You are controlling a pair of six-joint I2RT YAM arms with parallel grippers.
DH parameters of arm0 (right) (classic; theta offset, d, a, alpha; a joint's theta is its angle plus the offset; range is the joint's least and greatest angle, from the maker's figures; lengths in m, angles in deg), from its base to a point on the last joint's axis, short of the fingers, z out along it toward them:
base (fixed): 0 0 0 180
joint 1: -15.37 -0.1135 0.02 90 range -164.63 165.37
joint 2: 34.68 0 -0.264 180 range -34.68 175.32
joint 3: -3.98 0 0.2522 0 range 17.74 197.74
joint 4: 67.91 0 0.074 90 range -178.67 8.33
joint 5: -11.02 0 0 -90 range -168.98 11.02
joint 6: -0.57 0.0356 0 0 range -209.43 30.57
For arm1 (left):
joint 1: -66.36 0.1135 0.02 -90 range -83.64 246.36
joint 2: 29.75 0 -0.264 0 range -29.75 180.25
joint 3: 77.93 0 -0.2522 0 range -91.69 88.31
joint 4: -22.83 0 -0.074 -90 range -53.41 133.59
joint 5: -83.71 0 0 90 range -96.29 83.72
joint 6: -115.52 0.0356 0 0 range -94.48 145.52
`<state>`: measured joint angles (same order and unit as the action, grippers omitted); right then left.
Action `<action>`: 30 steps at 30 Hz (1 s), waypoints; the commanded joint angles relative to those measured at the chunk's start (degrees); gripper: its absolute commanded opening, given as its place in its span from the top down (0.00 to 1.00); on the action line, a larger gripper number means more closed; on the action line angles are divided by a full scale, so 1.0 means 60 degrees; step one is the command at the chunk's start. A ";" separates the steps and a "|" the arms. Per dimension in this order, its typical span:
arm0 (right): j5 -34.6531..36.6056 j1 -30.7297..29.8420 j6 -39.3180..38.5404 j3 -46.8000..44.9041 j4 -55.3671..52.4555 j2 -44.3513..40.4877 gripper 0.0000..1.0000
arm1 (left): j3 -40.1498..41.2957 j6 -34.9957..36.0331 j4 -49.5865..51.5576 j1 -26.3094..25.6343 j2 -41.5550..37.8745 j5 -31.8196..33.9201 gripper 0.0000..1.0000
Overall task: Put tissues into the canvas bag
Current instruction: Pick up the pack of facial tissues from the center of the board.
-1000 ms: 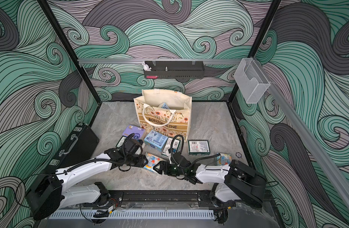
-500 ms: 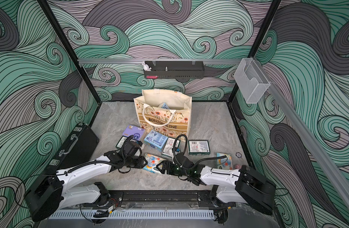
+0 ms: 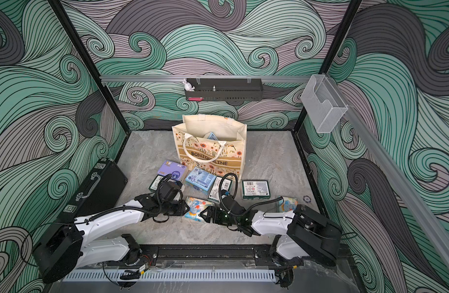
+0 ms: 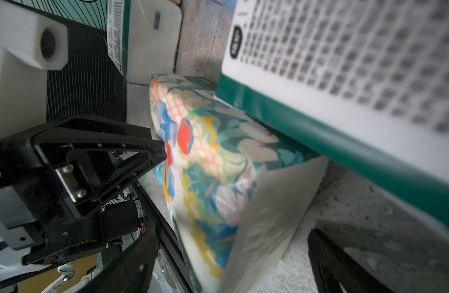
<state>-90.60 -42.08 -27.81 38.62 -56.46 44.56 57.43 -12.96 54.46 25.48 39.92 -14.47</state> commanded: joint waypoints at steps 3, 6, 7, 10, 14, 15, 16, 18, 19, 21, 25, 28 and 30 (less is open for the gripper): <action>-0.0440 0.0294 0.0092 0.0277 0.0866 0.0333 0.08 | 0.0668 -0.0373 0.1230 0.0087 0.0345 0.0536 0.73; -0.0507 0.0390 0.0287 0.0157 0.1335 0.0535 0.08 | 0.0778 -0.0499 0.1254 0.0104 0.0186 0.0573 0.73; -0.0512 0.0406 0.0347 0.0100 0.1518 0.0607 0.08 | 0.0802 -0.0522 0.1255 0.0092 0.0168 0.0573 0.73; -0.0596 0.0420 0.0605 -0.0057 0.2225 0.0884 0.08 | 0.0824 -0.0582 0.1290 0.0091 0.0165 0.0572 0.73; -0.0753 0.0420 0.0997 -0.0281 0.3400 0.1373 0.09 | 0.0864 -0.0603 0.1249 0.0104 0.0180 0.0491 0.74; -0.0805 0.0420 0.1084 -0.0322 0.3672 0.1487 0.10 | 0.0868 -0.0603 0.1231 0.0098 0.0180 0.0475 0.73; -0.0879 0.0420 0.1181 -0.0353 0.4006 0.1628 0.10 | 0.0871 -0.0604 0.1220 0.0102 0.0173 0.0472 0.74; -0.1017 0.0420 0.1342 -0.0429 0.4655 0.1875 0.12 | 0.0883 -0.0607 0.1204 0.0113 0.0162 0.0470 0.74; -0.1036 0.0420 0.1405 -0.0483 0.4948 0.1965 0.13 | 0.0883 -0.0607 0.1184 0.0104 0.0166 0.0454 0.74; -0.1106 0.0420 0.1513 -0.0586 0.5547 0.2133 0.15 | 0.0883 -0.0605 0.1183 0.0102 0.0166 0.0441 0.74; -0.1282 0.0413 0.1507 -0.0582 0.6076 0.2306 0.17 | 0.0897 -0.0605 0.1098 0.0106 0.0151 0.0376 0.74; -0.1380 0.0376 0.1506 -0.0568 0.6344 0.2405 0.21 | 0.0913 -0.0589 0.1053 0.0105 0.0142 0.0304 0.74; -0.1445 0.0341 0.1479 -0.0504 0.6382 0.2448 0.23 | 0.0960 -0.0560 0.0981 0.0106 0.0095 0.0219 0.74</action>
<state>-96.61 -39.37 -19.33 34.84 -25.56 59.14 59.44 -16.08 53.17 25.74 38.50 -14.73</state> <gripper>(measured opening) 0.768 0.258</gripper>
